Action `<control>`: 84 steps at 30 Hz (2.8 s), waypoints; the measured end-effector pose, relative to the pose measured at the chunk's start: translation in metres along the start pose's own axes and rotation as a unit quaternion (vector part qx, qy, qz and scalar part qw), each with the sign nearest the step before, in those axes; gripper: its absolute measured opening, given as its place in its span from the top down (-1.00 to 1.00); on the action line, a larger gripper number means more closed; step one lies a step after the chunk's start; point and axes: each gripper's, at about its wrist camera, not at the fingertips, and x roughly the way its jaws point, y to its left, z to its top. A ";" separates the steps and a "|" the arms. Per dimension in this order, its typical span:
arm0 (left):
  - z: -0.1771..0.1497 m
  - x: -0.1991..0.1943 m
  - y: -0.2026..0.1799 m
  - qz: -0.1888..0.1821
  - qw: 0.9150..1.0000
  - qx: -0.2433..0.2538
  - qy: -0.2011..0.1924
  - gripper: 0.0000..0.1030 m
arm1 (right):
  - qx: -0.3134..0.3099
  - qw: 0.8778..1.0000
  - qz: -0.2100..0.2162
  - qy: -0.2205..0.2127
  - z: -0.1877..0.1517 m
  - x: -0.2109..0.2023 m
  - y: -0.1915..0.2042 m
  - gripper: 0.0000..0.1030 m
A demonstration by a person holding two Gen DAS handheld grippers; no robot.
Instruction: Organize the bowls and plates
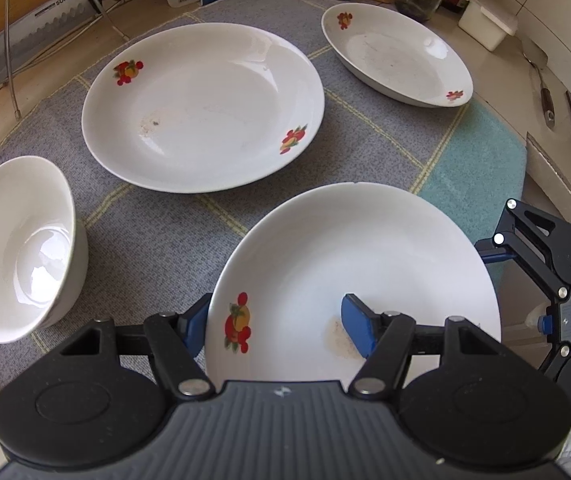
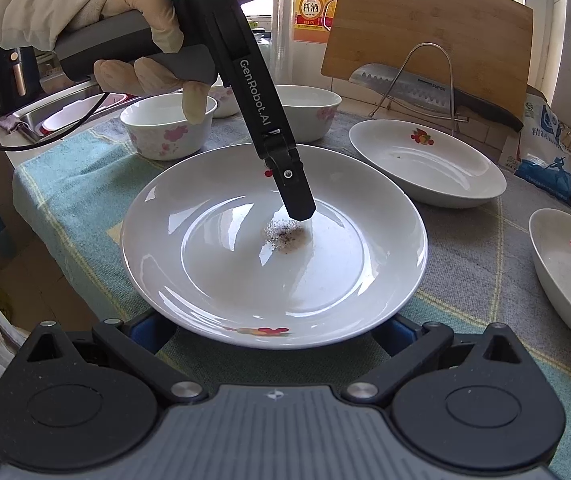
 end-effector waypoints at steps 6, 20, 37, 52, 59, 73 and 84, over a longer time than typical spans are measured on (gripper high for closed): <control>0.012 -0.002 -0.007 -0.003 1.000 0.001 -0.004 -0.29 | 0.001 1.000 0.007 0.003 0.002 -0.010 -0.016 -1.00; 0.067 -0.005 -0.032 0.004 1.000 0.016 -0.023 -0.29 | -0.006 1.000 0.000 -0.009 0.011 -0.038 -0.070 -1.00; 0.157 0.024 -0.066 -0.005 0.998 0.057 -0.029 -0.29 | 0.018 0.999 -0.037 -0.019 0.004 -0.064 -0.152 -1.00; 0.212 0.076 -0.099 -0.042 0.993 0.110 -0.015 -0.32 | 0.075 0.993 -0.088 -0.004 -0.020 -0.074 -0.192 -1.00; 0.225 0.091 -0.106 -0.059 0.990 0.124 -0.010 -0.32 | 0.091 0.990 -0.105 0.005 -0.028 -0.079 -0.198 -1.00; 0.236 0.108 -0.098 -0.066 0.991 0.113 -0.007 -0.33 | 0.117 0.987 -0.113 0.010 -0.024 -0.077 -0.206 -1.00; 0.241 0.115 -0.097 -0.059 0.992 0.115 -0.009 -0.32 | 0.116 0.986 -0.120 0.014 -0.021 -0.077 -0.209 -1.00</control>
